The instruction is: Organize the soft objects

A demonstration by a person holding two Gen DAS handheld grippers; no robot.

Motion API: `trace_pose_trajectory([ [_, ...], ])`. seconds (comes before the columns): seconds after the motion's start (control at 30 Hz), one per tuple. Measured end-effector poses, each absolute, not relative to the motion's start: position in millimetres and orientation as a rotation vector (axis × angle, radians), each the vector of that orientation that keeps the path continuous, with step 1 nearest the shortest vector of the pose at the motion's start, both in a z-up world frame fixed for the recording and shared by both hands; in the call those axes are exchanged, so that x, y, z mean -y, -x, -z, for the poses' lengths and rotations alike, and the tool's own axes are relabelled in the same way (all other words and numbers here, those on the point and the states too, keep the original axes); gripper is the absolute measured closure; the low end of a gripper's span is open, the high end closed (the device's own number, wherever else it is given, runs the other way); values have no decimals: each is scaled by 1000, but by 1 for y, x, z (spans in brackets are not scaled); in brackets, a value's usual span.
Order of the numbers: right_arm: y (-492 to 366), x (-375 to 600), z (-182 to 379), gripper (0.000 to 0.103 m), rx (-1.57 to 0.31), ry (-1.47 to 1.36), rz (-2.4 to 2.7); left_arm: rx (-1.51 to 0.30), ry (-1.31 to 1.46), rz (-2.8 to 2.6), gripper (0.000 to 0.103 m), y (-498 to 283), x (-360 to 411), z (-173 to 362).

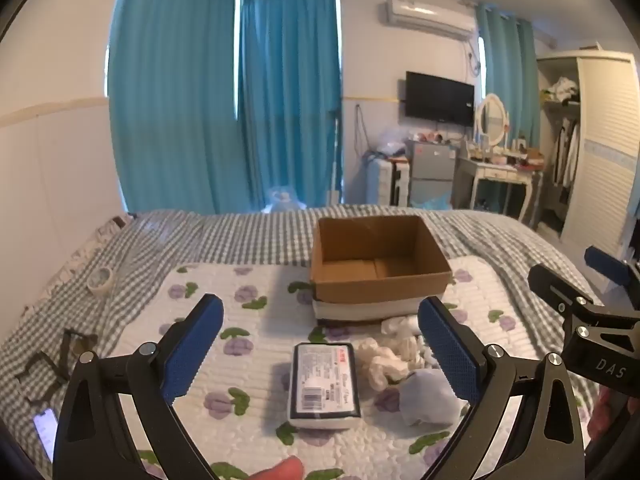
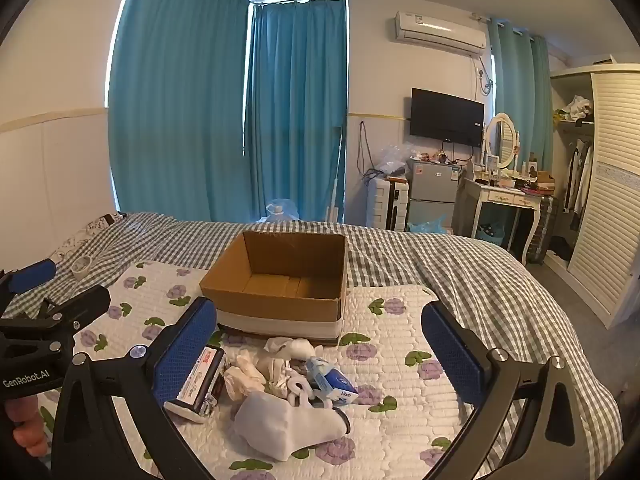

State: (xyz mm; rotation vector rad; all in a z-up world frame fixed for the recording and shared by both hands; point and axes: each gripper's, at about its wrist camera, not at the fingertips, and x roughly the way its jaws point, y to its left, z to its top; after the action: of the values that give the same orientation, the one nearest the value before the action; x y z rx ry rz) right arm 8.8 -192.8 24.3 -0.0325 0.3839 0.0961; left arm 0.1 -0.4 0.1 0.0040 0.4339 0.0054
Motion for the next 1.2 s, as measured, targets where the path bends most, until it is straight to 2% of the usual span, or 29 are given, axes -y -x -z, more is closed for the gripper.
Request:
trace_pose_trajectory([
  [1.2, -8, 191, -22, 0, -396, 46, -96, -426, -3, -4, 3, 4, -6, -6],
])
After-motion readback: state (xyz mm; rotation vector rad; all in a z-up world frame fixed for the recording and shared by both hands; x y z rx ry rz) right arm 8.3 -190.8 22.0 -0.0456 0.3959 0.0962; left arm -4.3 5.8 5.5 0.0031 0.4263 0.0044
